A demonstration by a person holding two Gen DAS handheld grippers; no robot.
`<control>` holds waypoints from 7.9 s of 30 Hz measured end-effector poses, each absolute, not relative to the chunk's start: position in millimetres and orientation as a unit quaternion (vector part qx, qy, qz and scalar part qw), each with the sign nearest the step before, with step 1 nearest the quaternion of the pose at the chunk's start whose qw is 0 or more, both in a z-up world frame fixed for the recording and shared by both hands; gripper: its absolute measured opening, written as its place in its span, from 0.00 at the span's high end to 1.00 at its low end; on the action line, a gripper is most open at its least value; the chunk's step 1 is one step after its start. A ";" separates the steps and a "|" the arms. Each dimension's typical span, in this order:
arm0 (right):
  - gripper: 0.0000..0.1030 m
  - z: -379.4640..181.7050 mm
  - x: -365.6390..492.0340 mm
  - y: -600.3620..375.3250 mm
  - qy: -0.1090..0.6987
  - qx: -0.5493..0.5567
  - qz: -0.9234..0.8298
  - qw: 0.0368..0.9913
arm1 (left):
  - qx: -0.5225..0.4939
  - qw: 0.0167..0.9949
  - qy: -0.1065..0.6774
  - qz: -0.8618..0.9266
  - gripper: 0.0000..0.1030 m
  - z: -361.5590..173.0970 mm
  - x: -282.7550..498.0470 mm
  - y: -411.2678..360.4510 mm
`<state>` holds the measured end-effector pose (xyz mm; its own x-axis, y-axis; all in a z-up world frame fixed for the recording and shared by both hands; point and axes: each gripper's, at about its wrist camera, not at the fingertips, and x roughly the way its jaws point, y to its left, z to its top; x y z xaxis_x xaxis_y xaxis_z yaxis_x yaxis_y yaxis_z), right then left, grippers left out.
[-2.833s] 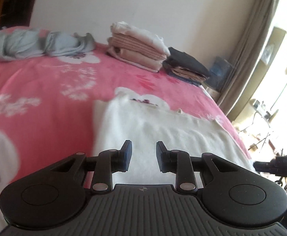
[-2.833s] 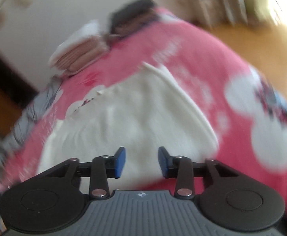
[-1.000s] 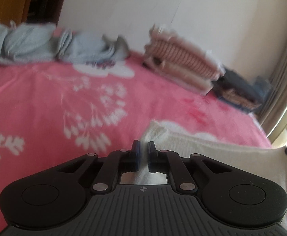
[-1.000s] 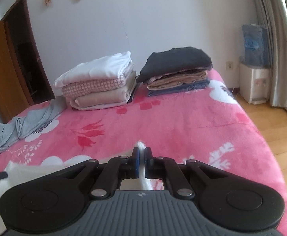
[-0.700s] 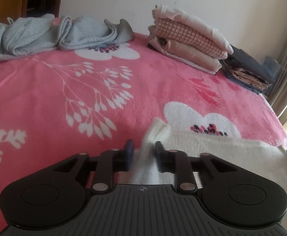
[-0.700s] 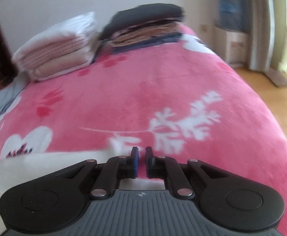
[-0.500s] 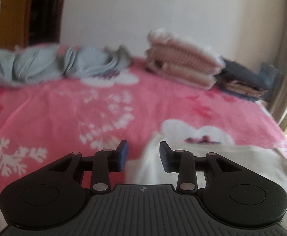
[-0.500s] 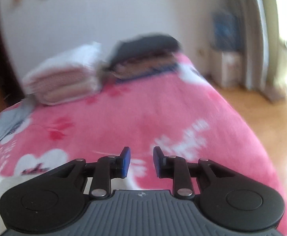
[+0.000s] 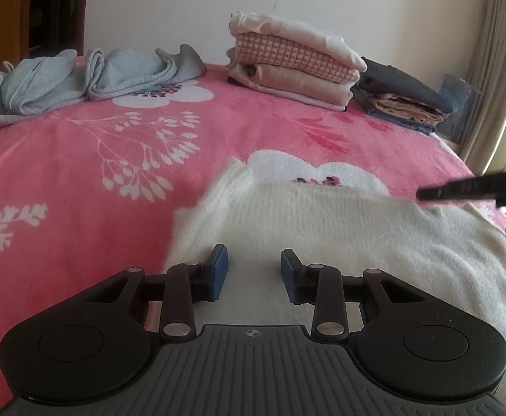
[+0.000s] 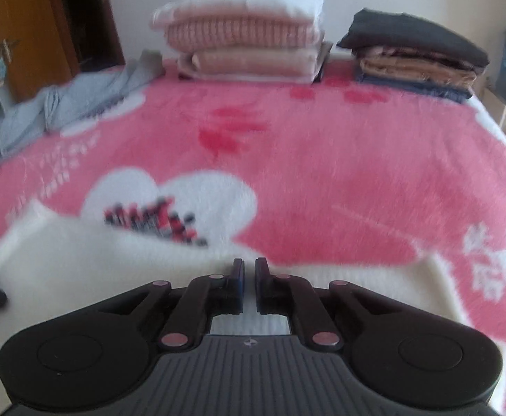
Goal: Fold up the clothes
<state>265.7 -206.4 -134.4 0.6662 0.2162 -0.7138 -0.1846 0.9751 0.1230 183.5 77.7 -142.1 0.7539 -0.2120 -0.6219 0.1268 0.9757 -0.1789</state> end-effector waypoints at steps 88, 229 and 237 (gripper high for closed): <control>0.95 -159.8 88.9 -189.8 0.524 0.026 0.090 0.846 | 0.018 0.857 0.472 -0.205 0.00 -150.7 68.4 50.0; 0.85 -129.3 103.9 -291.0 0.417 0.038 -0.175 0.891 | 0.057 0.894 0.416 -0.155 0.00 -154.1 84.0 28.6; 0.73 -146.6 85.5 -292.9 0.441 0.000 -0.167 0.882 | 0.054 0.893 0.416 -0.161 0.00 -153.5 84.0 32.3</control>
<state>85.5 -292.9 -146.6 0.5562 -0.2944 -0.7772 0.2947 0.9443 -0.1468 84.0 32.3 -153.5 0.6014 -0.2435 -0.7609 0.3330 0.9421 -0.0383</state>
